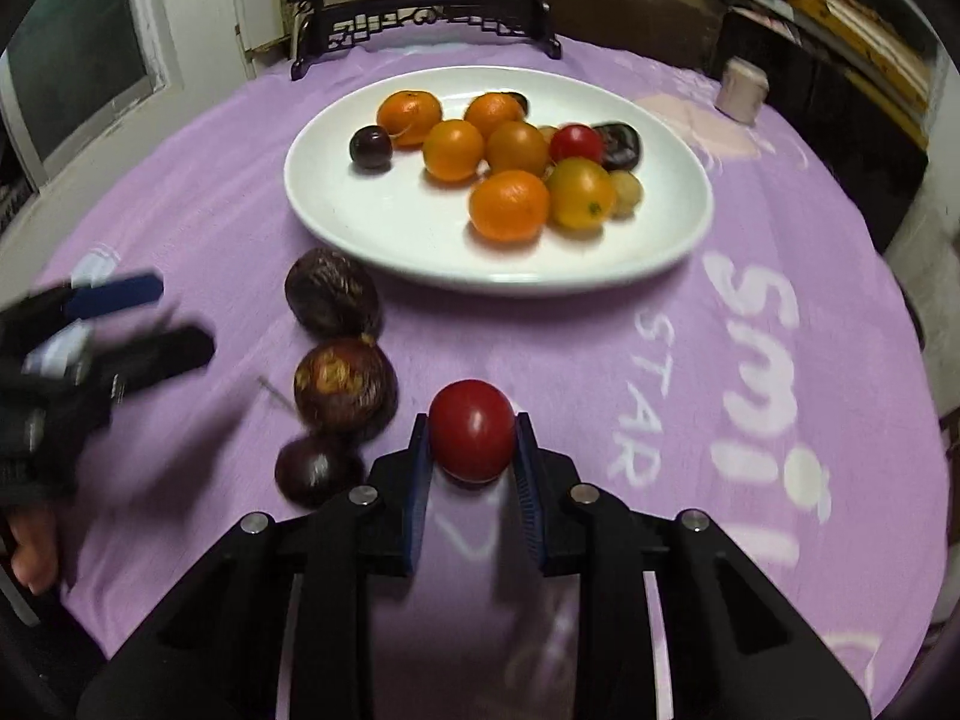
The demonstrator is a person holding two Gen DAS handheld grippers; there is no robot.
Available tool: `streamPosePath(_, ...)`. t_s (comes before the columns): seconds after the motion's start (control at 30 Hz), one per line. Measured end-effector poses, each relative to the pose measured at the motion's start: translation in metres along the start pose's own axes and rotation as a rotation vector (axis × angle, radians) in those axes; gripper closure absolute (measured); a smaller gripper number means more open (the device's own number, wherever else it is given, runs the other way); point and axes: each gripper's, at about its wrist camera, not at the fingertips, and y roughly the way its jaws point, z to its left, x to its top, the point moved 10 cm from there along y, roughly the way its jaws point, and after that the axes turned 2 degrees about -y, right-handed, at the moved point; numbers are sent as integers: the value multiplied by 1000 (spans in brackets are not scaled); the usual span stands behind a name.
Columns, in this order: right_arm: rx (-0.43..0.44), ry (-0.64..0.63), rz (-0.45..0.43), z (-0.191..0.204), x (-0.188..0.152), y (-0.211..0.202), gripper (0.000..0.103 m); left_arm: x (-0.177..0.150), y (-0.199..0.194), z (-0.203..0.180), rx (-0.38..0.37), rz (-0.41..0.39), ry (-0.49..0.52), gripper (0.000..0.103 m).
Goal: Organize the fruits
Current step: 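Open both tools over the plate and return them to the remaining fruits, then place a pair of cherries with the left tool while the right places a tomato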
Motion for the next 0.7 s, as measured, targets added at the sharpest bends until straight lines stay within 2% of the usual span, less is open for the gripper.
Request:
streamPosePath(0.1, 0, 40, -14, -11, -8, -13, 76, -16, -6, -23, -50, 31, 39, 14)
streamPosePath(0.23, 6, 76, -43, -22, -17, -30, 76, -26, -2, -54, -60, 61, 109, 14)
streamPosePath(0.4, 21, 92, -62, -28, -29, -41, 76, -29, 9, -72, -43, 95, 137, 14)
streamPosePath(0.53, 34, 100, -74, -33, -34, -45, 75, -31, 21, -74, 0, 115, 131, 17)
streamPosePath(0.7, 57, 108, -77, -35, -37, -44, 76, -32, 30, -76, 34, 129, 140, 45)
